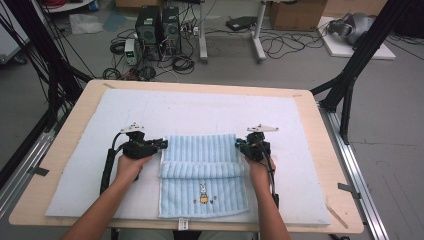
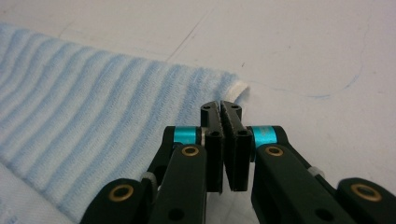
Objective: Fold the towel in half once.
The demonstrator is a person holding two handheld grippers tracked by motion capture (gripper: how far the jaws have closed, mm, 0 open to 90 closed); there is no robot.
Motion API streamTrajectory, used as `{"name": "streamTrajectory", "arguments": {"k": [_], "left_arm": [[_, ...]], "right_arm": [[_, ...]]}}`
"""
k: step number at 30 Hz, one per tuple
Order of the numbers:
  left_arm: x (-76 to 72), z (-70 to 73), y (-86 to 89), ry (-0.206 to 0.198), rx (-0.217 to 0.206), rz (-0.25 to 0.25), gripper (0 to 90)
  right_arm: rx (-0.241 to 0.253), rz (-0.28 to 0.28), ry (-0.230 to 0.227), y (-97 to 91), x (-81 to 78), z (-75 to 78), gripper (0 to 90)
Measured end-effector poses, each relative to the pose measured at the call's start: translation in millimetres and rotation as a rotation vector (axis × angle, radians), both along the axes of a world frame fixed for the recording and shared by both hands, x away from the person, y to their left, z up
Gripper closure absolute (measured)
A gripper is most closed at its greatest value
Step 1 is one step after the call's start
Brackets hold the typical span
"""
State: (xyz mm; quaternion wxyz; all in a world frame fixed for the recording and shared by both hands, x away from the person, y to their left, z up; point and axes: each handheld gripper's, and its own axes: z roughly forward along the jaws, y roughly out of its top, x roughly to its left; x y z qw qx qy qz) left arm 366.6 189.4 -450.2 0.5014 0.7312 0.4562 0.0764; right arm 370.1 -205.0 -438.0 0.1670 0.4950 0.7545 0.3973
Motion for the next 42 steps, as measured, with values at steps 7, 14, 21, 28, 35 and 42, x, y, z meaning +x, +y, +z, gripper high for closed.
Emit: {"name": "streamTrajectory", "arguments": {"k": [7,14,21,28,35,42], "left_arm": [[-0.3,-2.6,-4.4,-0.001,0.042,-0.011,68.0],[-1.3,-2.3,-5.1,-0.005,0.041,-0.020,69.5],[-3.8,-1.5,-8.0,-0.033,0.061,-0.033,84.7],[-3.5,-1.9,-7.4,-0.014,0.064,0.008,69.5],[-1.0,-2.9,-8.0,0.011,0.084,0.038,56.0],[-0.1,-2.8,-15.4,0.003,0.135,0.065,60.9]], "right_arm": [[0.047,0.041,-0.022,-4.0,-1.6,4.1,88.8],[0.016,0.000,0.032,-3.3,3.5,1.7,67.9],[-0.068,0.067,-0.021,7.5,0.6,7.0,87.9],[-0.141,-0.005,-0.065,12.9,14.3,6.9,87.8],[-0.086,-0.001,0.012,15.0,22.2,-1.0,68.3],[-0.028,-0.028,0.033,3.6,17.1,0.6,60.9]]}}
